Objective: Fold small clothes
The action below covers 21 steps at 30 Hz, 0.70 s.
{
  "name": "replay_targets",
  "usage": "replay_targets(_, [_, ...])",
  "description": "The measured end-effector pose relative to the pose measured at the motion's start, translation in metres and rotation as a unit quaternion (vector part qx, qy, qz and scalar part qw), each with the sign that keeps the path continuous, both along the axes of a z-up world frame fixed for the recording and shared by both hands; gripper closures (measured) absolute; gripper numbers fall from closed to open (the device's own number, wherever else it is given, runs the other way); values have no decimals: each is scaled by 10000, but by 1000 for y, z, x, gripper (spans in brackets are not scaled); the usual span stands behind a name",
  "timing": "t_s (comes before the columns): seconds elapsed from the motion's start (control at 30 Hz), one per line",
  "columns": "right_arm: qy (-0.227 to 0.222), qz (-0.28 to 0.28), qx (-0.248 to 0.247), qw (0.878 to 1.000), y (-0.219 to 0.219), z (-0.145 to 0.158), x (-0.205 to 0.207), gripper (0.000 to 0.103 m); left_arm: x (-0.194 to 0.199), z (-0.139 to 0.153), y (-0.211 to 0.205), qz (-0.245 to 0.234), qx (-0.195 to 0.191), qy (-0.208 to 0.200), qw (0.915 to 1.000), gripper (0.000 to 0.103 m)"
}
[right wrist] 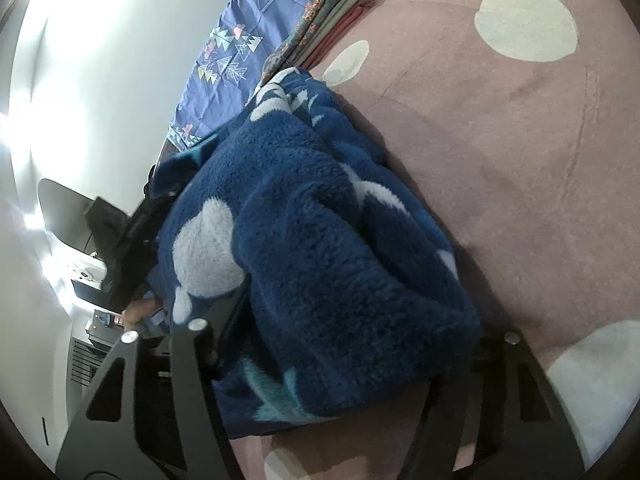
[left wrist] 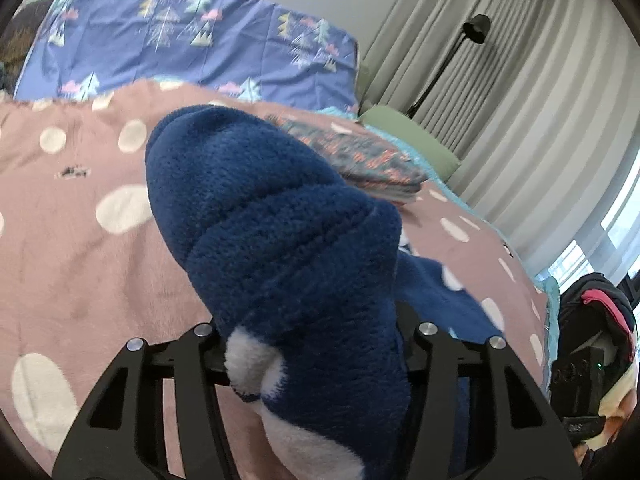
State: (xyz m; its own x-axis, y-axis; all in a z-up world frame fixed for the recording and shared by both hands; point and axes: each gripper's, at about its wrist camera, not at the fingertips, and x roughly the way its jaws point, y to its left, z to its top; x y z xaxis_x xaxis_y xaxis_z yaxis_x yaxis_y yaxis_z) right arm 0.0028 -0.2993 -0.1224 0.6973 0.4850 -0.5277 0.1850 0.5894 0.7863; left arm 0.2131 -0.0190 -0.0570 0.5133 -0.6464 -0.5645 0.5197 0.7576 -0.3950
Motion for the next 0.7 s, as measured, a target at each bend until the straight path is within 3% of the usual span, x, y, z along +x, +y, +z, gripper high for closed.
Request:
replay_targets(0.17, [-170, 116, -294, 9994, -1, 17, -5, 52, -22, 27, -2, -27, 61, -298, 9995, 49])
replay_targets(0.23, [-433, 104, -626, 9970, -2, 31, -10, 53, -33, 35, 2, -40, 19, -387, 9992, 50])
replay_targets(0.37, [-1216, 229, -1474, 9813, -2, 73, -18, 53, -57, 58, 18, 57, -279, -710, 9971, 50])
replay_targets(0.5, [-1563, 576, -1430, 9756, -4, 98, -11, 54, -74, 83, 35, 270, -528, -1026, 9930, 50])
replay_targets(0.63, [-1670, 850, -1303, 9736, -3, 121, 14, 54, -83, 110, 48, 521, -375, -1327, 9891, 49])
replay_targets(0.7, [-1857, 1008, -1465, 9664, 5, 139, 29, 54, -84, 122, 58, 752, -289, -1476, 9858, 49])
